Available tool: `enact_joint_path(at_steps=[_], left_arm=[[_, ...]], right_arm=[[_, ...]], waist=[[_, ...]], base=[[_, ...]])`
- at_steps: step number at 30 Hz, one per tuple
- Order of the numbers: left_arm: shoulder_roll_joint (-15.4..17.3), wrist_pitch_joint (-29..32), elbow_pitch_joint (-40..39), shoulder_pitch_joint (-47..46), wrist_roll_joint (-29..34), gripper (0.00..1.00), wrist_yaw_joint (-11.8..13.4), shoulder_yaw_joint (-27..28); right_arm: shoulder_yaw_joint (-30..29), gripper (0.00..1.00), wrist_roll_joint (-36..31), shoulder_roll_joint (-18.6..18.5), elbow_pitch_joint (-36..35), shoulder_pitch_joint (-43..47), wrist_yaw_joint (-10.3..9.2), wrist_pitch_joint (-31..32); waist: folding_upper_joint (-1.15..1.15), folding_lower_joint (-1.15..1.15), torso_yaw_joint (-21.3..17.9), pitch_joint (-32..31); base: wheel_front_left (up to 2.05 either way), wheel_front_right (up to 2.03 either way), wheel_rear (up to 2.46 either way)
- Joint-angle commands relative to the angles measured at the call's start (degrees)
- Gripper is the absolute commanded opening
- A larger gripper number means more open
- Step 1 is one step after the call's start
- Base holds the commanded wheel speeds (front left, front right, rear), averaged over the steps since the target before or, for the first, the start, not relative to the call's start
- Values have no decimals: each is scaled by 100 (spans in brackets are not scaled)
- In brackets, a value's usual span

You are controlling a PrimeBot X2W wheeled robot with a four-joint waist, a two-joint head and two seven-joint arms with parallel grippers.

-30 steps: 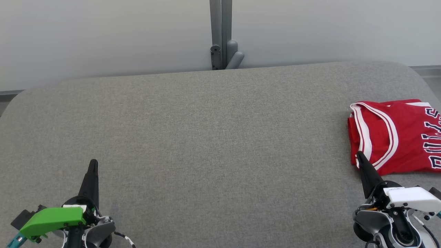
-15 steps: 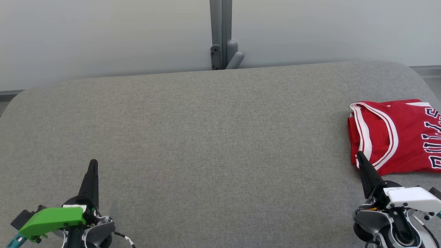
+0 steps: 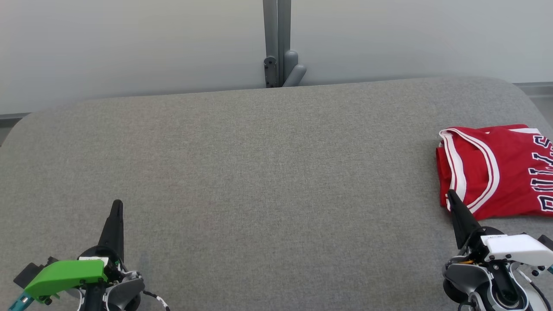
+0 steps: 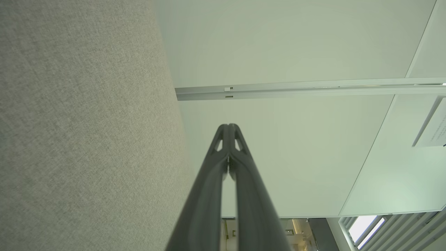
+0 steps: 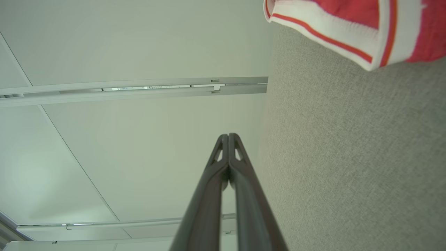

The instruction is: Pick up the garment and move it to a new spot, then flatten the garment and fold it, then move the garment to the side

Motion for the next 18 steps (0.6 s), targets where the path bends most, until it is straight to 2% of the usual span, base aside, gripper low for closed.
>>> enact_joint_path(at_steps=[1, 18], left_arm=[[27, 9, -6, -66, 11, 0, 8, 30], [25, 6, -6, -67, 14, 0, 8, 32]], right_arm=[[-13, 0, 40, -12, -23, -42, 2, 20], [-12, 0, 40, -12, -22, -42, 2, 19]], waist=[[58, 0, 0, 0], [58, 0, 0, 0]], base=[[0, 0, 0], [0, 0, 0]])
